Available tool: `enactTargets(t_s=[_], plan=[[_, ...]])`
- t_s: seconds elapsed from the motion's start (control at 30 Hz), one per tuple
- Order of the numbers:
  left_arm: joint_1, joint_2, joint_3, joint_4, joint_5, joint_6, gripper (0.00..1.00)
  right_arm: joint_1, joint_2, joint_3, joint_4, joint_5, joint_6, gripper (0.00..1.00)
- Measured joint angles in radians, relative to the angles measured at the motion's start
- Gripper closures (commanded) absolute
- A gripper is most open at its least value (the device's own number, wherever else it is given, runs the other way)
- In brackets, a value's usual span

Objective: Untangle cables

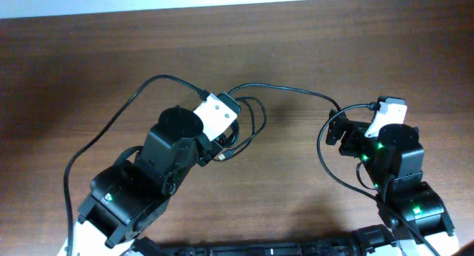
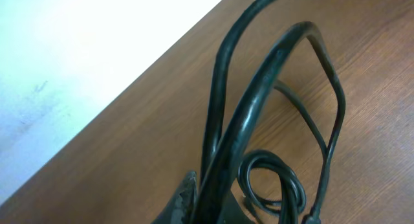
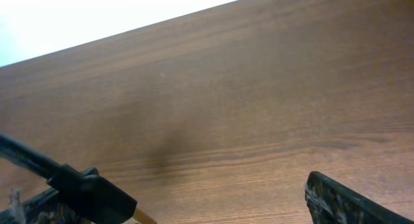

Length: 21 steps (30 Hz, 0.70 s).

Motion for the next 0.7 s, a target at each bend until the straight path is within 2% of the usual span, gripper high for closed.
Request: enactTargets(t_s=[0.1,0.2,0.23,0.3,0.43,0.53,0.6,0.67,0.7], plan=[[0.001,0.0,0.0,0.0,-0.009,0.101,1.0,-0.003,0.0,0.0,0.032,-0.078,-0.047,0.01],[0.001,-0.001,0.0,0.005,-0.051,0.168,1.0,-0.003,0.0,0.0,0.038,-0.212,-0.178,0.01],[0.002,-0.001,0.0,0.018,-0.119,0.172,1.0,-0.003,0.0,0.0,0.037,-0.269,-0.233,0.01],[0.015,-0.001,0.0,0.049,-0.26,0.121,1.0,-0.003,0.0,0.0,0.037,-0.3,-0.268,0.01],[0.088,-0.001,0.0,0.054,-0.426,-0.024,1.0,-0.003,0.0,0.0,0.035,-0.326,-0.298,0.01],[0.098,-0.001,0.0,0.052,-0.404,-0.056,1.0,-0.003,0.0,0.0,0.042,-0.331,-0.298,0.01],[0.099,-0.001,0.0,0.037,-0.312,-0.042,1.0,-0.003,0.0,0.0,0.06,-0.333,-0.288,0.01],[0.1,-0.001,0.0,0.023,-0.181,0.019,1.0,-0.003,0.0,0.0,0.077,-0.333,-0.259,0.01],[0.1,-0.001,0.0,0.003,-0.082,0.092,1.0,-0.003,0.0,0.0,0.093,-0.333,-0.24,0.01]])
